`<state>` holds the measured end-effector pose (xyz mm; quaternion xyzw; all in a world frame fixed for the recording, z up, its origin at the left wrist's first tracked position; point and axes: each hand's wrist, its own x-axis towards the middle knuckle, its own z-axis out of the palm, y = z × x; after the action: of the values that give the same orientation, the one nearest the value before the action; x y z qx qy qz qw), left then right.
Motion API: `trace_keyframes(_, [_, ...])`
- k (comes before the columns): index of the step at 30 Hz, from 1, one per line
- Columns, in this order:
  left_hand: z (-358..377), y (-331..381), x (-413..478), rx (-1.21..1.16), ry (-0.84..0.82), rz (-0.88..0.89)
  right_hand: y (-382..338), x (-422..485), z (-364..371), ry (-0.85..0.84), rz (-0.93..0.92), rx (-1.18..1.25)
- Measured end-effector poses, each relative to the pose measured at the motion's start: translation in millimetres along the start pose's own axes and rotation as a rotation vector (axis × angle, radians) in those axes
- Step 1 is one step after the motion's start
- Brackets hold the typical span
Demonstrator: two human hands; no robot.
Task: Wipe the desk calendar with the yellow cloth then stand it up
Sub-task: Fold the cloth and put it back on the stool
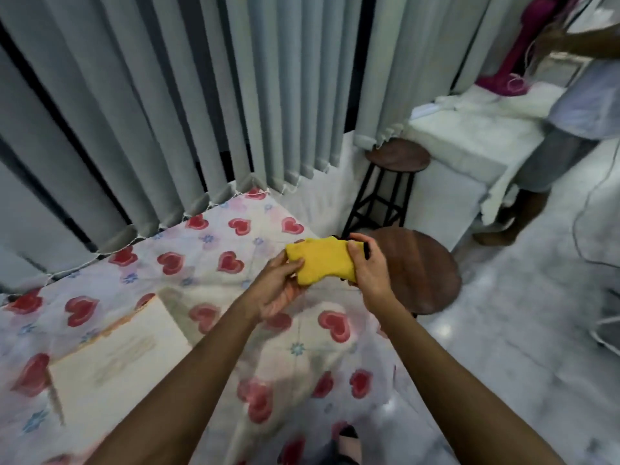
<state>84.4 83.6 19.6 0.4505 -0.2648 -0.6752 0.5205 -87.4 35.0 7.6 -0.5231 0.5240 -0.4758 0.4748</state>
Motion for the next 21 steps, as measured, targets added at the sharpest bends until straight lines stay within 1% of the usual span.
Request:
trace_keyframes(2, [28.4, -11.3, 33.5, 0.006, 0.006, -0.037, 12.9, 29.7, -32.0, 0.061, -0.051, -0.078])
trace_keyframes(4, [58.3, -24.9, 70.6, 0.068, 0.083, -0.066, 27.1, 58.2, -61.5, 0.105, -0.075, -0.132])
trace_keyframes(5, [71.4, -32.2, 90.3, 0.149, 0.14, -0.066, 34.5, 71.4, -75.3, 0.127, -0.081, -0.162])
trace_keyframes(7, [92.8, -45.7, 126.2, 0.394, 0.221, -0.025, 47.5, 92.0, -99.4, 0.18, -0.055, -0.227])
trace_keyframes(8, [103.8, -52.6, 144.0, 0.505, 0.228, 0.004, 55.1, 102.7, -112.0, 0.207, -0.026, -0.258])
trace_keyframes(10, [121.1, -68.2, 174.6, 0.637, 0.215, 0.033, 73.7, 120.7, -135.8, 0.235, 0.027, -0.314])
trace_keyframes(15, [136.1, -117.0, 226.1, 0.871, 0.15, -0.037, 123.5, 146.9, -171.2, 0.212, 0.208, -0.424])
trace_keyframes(18, [138.6, -135.8, 240.6, 1.055, 0.149, -0.041, 147.5, 153.2, -179.9, 0.183, 0.242, -0.494])
trace_keyframes(21, [139.1, -148.3, 244.5, 1.189, 0.14, 0.009, 165.1, 155.1, -181.8, 0.145, 0.229, -0.638])
